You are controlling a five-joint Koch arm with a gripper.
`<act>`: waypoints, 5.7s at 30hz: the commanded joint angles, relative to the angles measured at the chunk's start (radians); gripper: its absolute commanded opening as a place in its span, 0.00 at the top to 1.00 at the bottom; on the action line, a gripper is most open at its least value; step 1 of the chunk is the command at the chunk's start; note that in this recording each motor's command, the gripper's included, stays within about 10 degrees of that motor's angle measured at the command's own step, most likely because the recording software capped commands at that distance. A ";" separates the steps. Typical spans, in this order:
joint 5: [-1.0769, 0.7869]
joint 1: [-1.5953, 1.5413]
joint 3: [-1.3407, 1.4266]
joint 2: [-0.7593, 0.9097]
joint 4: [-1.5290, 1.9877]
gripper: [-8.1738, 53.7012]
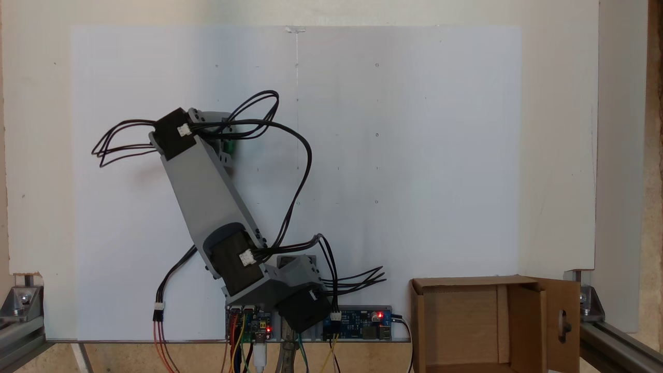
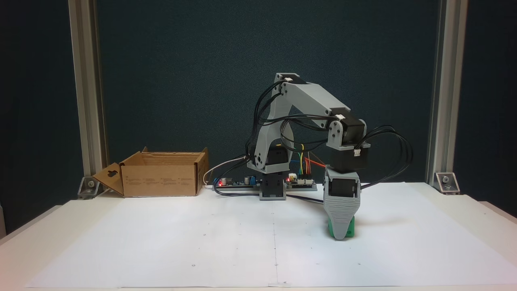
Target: Grasp a green dice and put it in the bin.
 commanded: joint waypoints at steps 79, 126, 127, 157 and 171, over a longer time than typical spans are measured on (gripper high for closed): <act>-1.161 2.451 -0.715 -0.017 0.560 0.68; -0.589 0.770 -0.109 0.744 0.094 0.15; -0.584 0.700 0.002 0.764 0.046 0.15; -0.584 0.540 1.063 1.200 -1.394 0.15; -0.594 0.552 1.272 1.200 -1.957 0.16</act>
